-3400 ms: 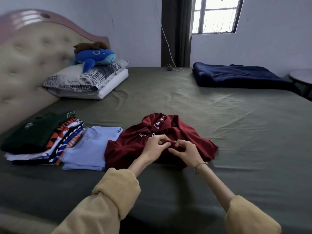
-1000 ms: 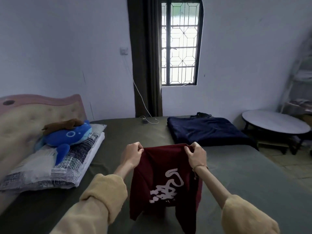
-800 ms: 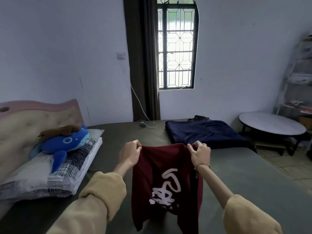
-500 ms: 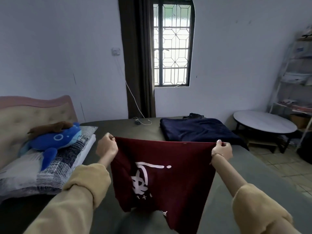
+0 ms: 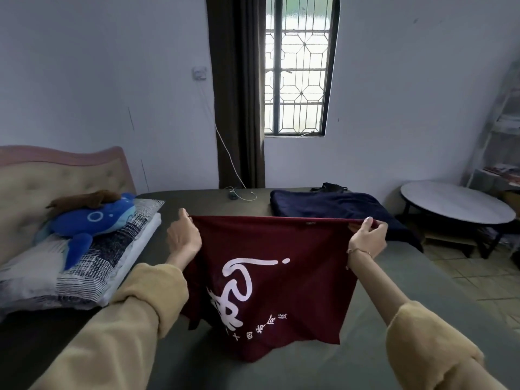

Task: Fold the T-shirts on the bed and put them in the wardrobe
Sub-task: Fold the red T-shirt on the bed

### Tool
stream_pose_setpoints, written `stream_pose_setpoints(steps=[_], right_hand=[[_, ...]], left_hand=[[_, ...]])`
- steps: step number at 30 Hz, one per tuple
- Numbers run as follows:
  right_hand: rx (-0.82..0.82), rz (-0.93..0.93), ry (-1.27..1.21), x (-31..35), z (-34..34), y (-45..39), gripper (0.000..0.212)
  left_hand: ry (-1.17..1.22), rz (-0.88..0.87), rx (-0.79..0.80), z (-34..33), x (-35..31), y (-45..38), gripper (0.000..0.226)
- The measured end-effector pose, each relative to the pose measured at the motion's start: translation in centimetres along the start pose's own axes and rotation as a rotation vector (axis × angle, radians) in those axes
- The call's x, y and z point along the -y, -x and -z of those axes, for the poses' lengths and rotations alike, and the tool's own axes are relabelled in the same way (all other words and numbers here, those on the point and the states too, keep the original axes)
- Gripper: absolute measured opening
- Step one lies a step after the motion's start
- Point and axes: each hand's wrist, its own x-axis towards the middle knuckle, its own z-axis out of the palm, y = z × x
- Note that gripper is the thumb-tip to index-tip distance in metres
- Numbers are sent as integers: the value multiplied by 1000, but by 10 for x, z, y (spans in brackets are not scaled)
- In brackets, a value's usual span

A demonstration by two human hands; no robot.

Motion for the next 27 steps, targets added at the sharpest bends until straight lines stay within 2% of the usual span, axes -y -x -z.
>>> stream_pose_setpoints(steps=[3, 7, 9, 11, 13, 17, 22, 27], right_hand=[[58, -103, 80, -13, -10, -8, 33], [148, -273, 93, -41, -39, -31, 34], [241, -365, 78, -86, -71, -71, 39], [310, -490, 60, -106, -92, -97, 47], [364, -594, 9, -84, -99, -94, 44], [402, -557, -130, -39, -122, -92, 41], [454, -364, -336, -4, -151, -110, 41], [434, -241, -456, 16, -160, -138, 38]], left_hand=[[59, 262, 221, -18, 4, -9, 34], [429, 587, 595, -43, 10, -29, 41], [654, 835, 664, -50, 7, -41, 47], [806, 945, 622, -60, 0, -51, 45], [860, 862, 486, -74, -10, -60, 40], [908, 652, 335, -105, -34, -83, 40], [963, 389, 240, -114, -66, -117, 35], [805, 61, 126, -100, -86, -138, 30]])
